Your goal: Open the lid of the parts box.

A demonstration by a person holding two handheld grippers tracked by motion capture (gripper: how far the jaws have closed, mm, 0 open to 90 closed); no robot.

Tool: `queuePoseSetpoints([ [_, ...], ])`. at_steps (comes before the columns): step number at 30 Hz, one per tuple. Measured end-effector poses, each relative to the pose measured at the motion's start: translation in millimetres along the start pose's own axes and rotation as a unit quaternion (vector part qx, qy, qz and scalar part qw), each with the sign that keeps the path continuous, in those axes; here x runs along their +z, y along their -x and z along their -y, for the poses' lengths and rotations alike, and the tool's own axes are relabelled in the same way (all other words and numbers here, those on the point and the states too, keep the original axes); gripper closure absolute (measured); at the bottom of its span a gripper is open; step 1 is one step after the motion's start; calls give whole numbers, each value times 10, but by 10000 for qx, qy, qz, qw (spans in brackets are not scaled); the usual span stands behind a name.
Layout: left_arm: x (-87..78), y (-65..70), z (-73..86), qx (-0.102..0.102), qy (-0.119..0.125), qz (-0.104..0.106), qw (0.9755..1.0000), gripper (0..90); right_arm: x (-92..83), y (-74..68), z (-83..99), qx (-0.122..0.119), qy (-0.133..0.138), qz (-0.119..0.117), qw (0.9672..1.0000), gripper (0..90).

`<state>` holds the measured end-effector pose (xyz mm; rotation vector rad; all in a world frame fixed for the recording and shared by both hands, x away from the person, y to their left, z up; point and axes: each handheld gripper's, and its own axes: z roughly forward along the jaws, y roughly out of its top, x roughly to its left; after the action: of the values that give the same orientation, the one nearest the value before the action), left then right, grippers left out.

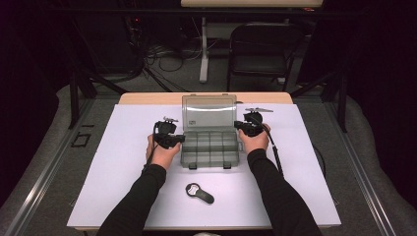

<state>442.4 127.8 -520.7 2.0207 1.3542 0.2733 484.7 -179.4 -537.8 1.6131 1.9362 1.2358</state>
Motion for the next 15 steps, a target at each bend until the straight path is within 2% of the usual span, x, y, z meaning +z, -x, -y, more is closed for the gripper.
queuePoseSetpoints([
  [15, 0, 1, 0, 3, 3, -2, 10000, 855, 56, -2, 21, 8, -93, 134, 9999, 873],
])
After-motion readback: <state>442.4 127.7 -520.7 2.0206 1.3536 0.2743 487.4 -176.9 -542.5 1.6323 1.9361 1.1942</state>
